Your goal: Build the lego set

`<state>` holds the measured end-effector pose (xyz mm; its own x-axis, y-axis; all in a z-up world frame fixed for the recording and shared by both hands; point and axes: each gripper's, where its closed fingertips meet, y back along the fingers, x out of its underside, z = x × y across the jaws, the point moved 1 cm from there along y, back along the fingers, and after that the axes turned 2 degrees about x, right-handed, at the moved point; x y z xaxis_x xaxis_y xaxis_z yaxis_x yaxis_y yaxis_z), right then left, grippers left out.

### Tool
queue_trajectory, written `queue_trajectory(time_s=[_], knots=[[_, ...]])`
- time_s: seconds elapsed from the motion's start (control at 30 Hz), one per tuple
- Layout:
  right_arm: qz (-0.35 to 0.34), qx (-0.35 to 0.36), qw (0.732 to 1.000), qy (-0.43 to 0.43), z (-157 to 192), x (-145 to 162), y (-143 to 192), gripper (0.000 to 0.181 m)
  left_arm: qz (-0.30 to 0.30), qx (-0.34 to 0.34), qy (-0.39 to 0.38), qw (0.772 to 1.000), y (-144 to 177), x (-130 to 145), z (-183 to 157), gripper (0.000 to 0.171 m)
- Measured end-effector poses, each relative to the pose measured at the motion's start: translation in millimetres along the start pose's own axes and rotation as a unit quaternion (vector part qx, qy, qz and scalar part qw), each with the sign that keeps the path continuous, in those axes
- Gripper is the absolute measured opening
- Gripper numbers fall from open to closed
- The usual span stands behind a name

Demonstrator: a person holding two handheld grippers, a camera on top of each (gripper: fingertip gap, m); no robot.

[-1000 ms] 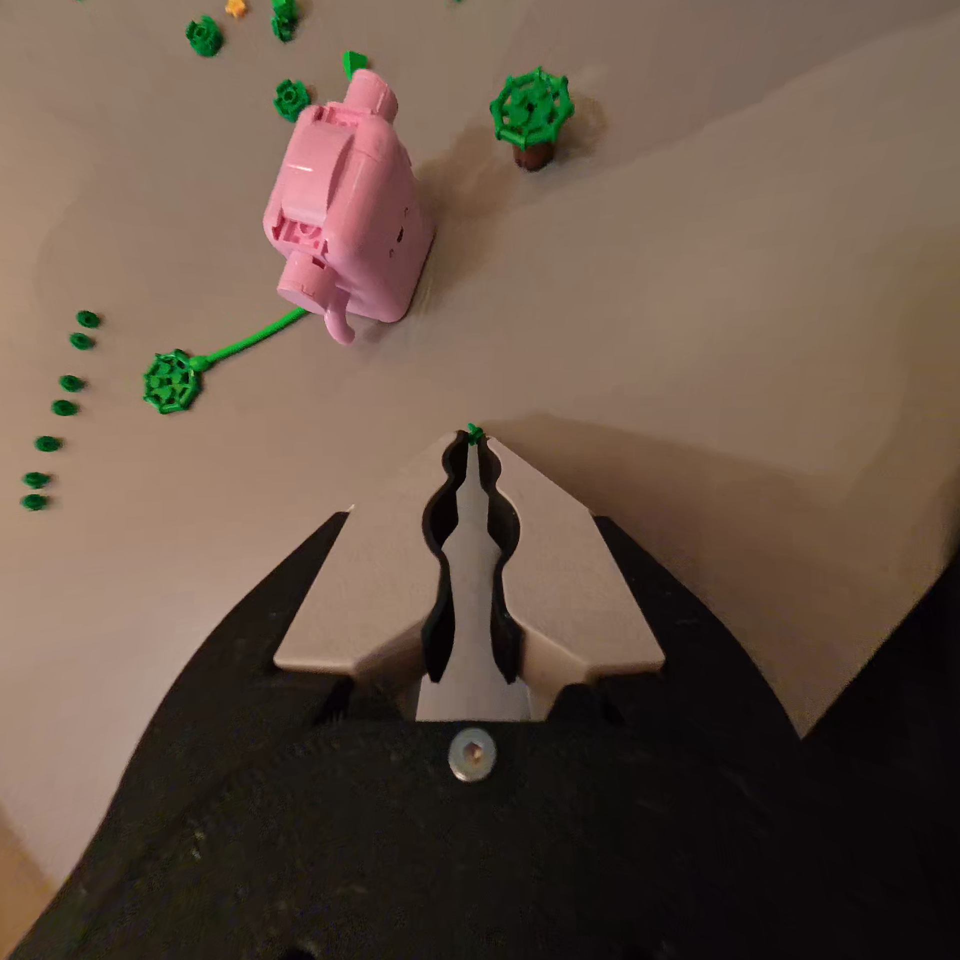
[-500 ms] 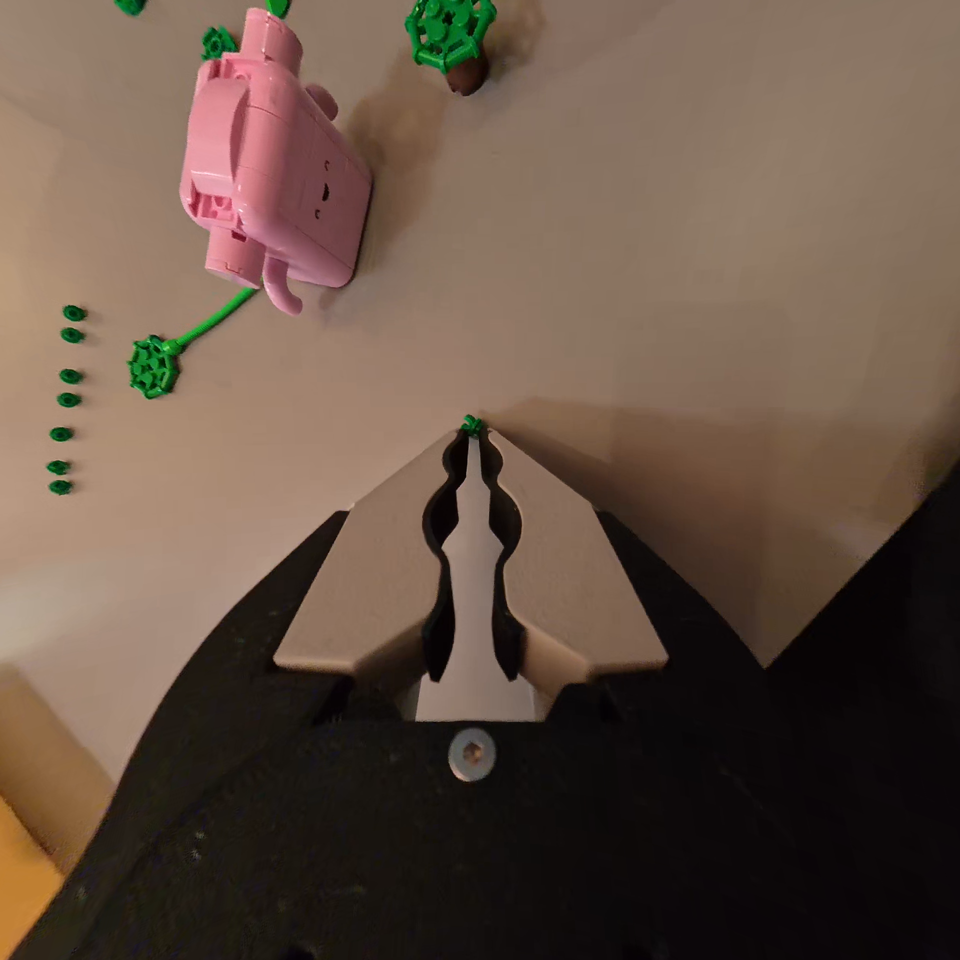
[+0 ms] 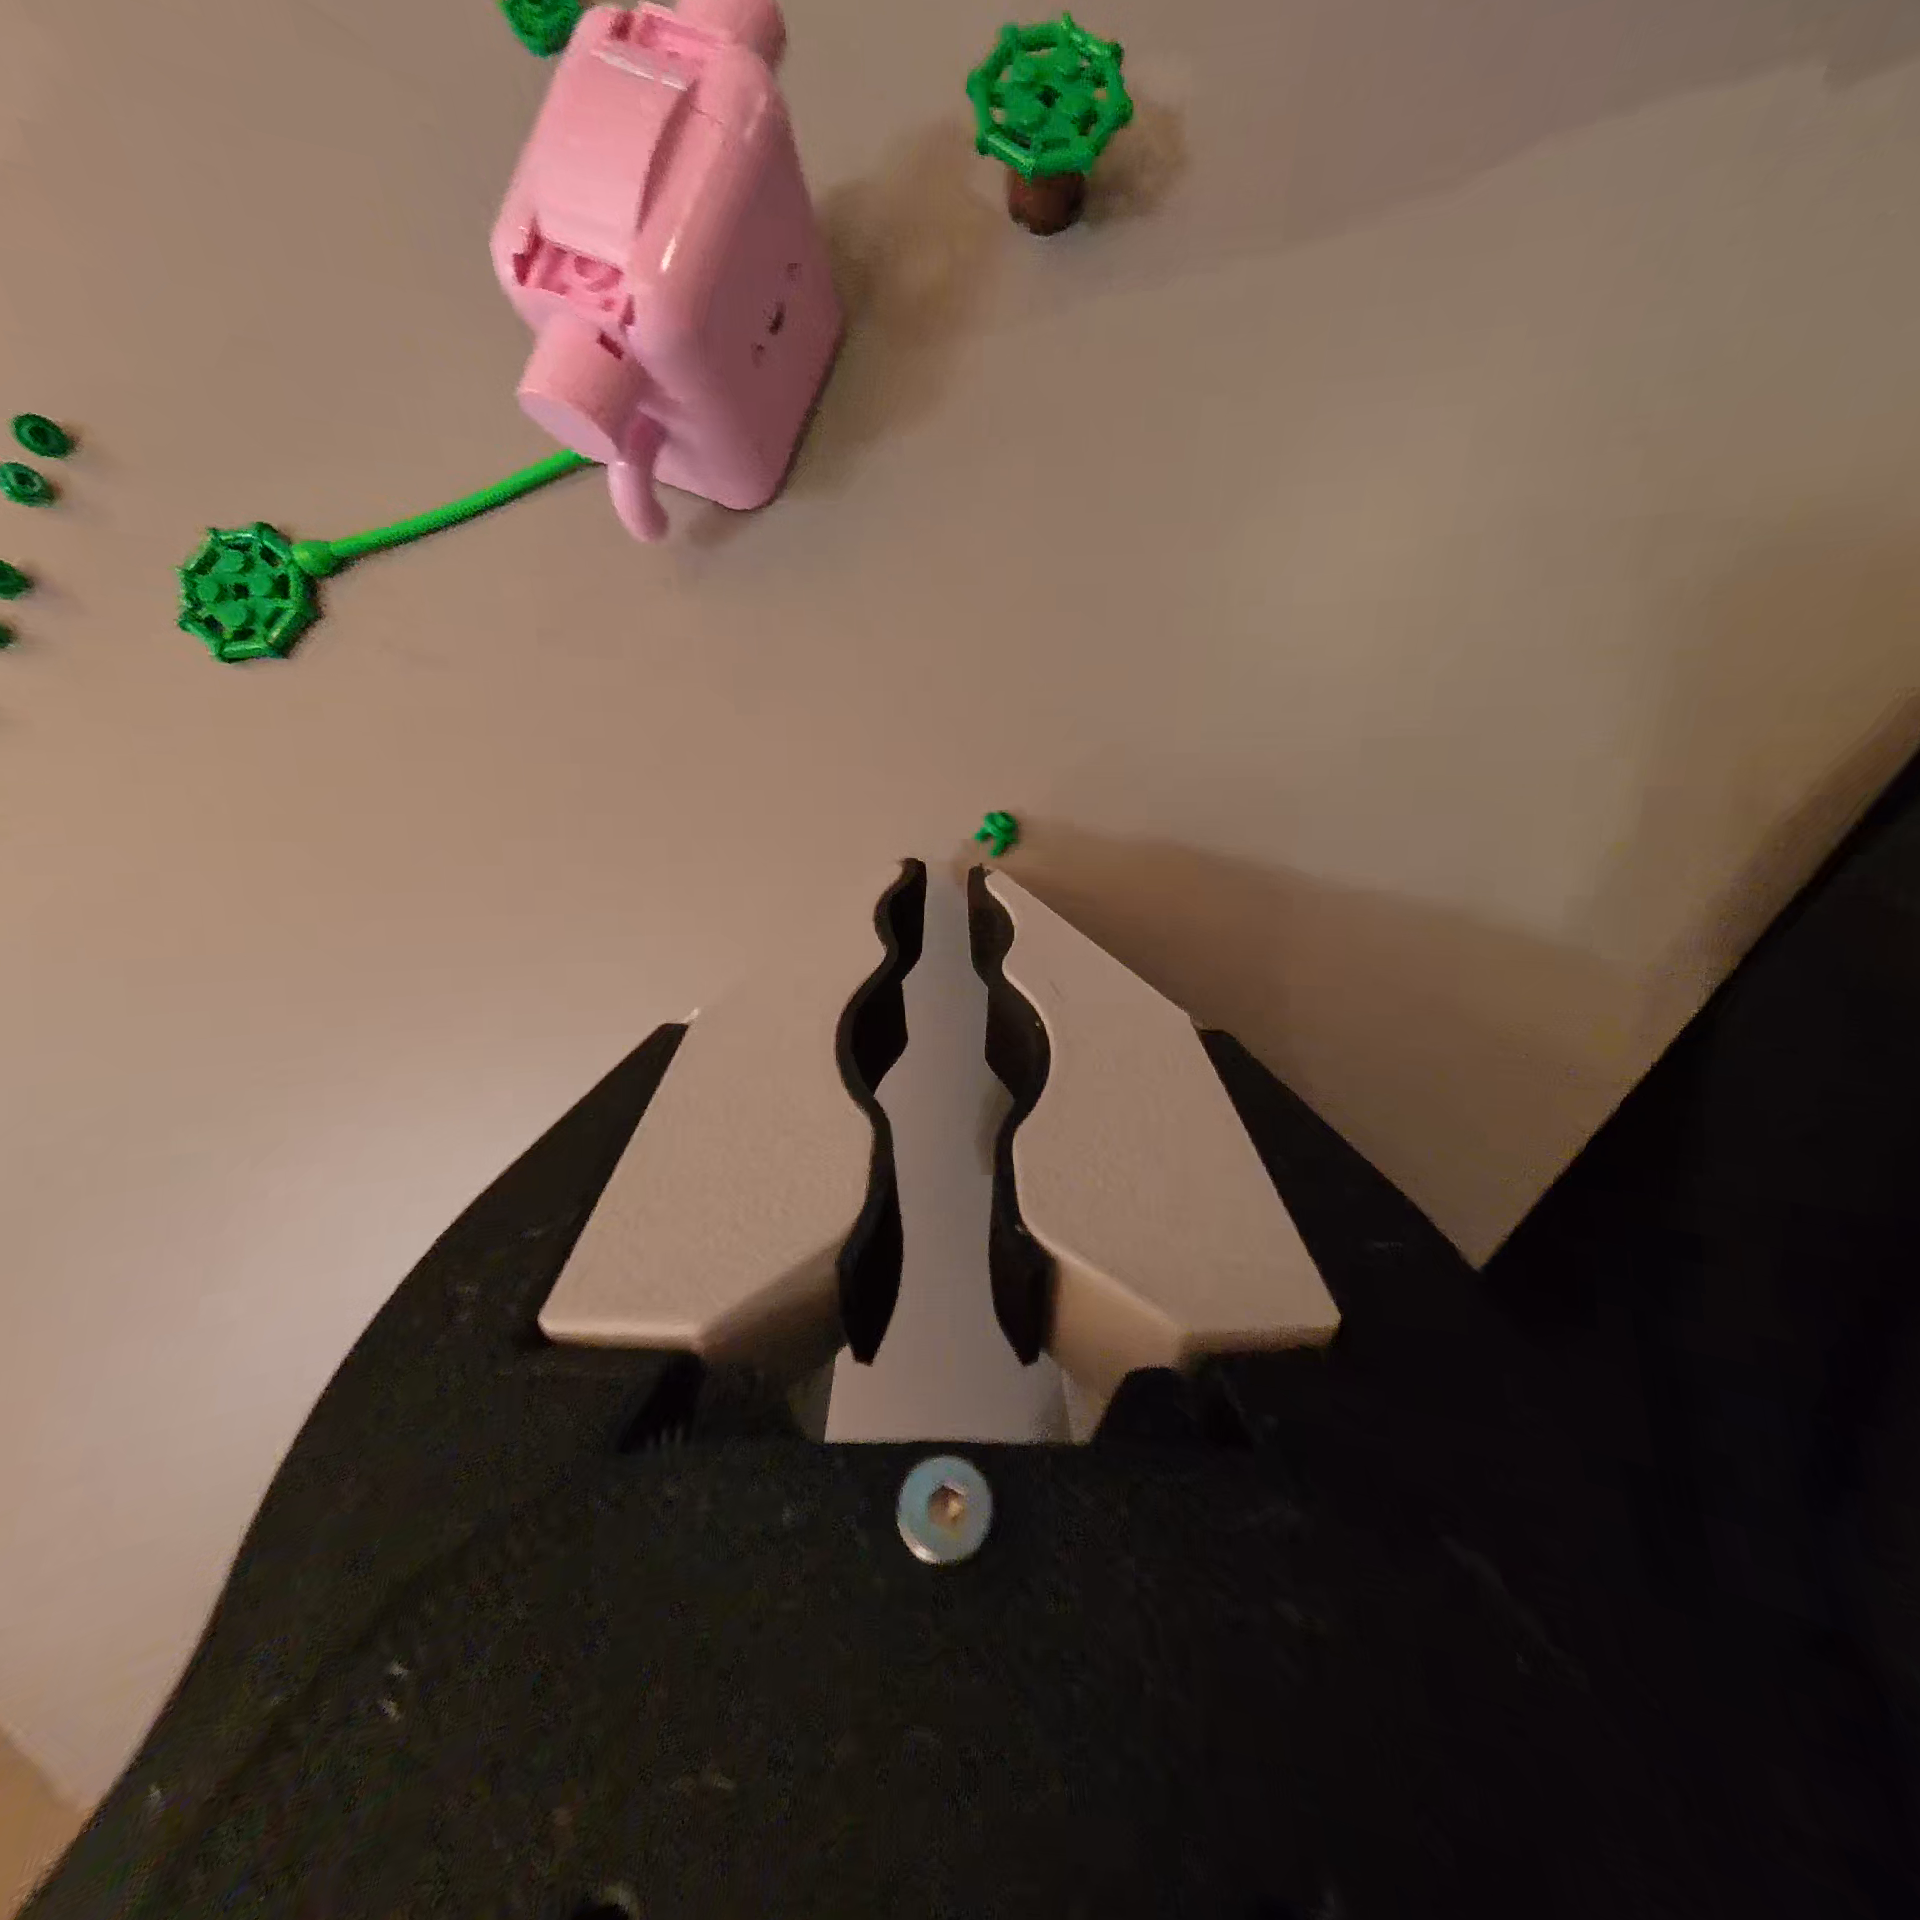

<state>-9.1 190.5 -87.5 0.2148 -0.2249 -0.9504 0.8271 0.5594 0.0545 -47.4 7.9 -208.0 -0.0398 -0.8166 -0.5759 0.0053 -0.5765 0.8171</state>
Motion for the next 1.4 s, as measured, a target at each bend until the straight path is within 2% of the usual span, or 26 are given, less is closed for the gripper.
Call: queue_trajectory(time_s=[0.13,0.3,0.6,1.2,1.3,1.4], knots=[[-0.002,0.0,1.0,-0.004,-1.5,0.1,0.4,0.007,-0.013,0.017,-0.008,1.0,-7.9,0.5,3.8,0.007],[-0.001,0.001,1.0,-0.005,-2.2,0.6,0.4,0.007,-0.027,0.07,0.01,0.997,-10.7,-3.4,-5.7,0.009],[0.001,-0.001,1.0,-0.008,-2.3,1.9,-0.4,0.007,-0.037,0.104,0.041,0.993,-12.5,-6.5,-17.5,0.008],[-0.001,-0.003,1.0,-0.006,-0.3,0.2,0.0,0.007,-0.037,0.036,0.046,0.998,-14.3,-6.8,-8.4,0.004],[-0.001,-0.003,1.0,-0.005,0.1,0.4,-0.3,0.007,-0.046,0.045,0.043,0.997,-16.0,-9.2,-12.1,0.002],[0.0,-0.003,1.0,-0.006,-0.4,0.6,-0.3,0.007,-0.051,0.054,0.037,0.997,-16.5,-10.8,-14.3,0.012]])
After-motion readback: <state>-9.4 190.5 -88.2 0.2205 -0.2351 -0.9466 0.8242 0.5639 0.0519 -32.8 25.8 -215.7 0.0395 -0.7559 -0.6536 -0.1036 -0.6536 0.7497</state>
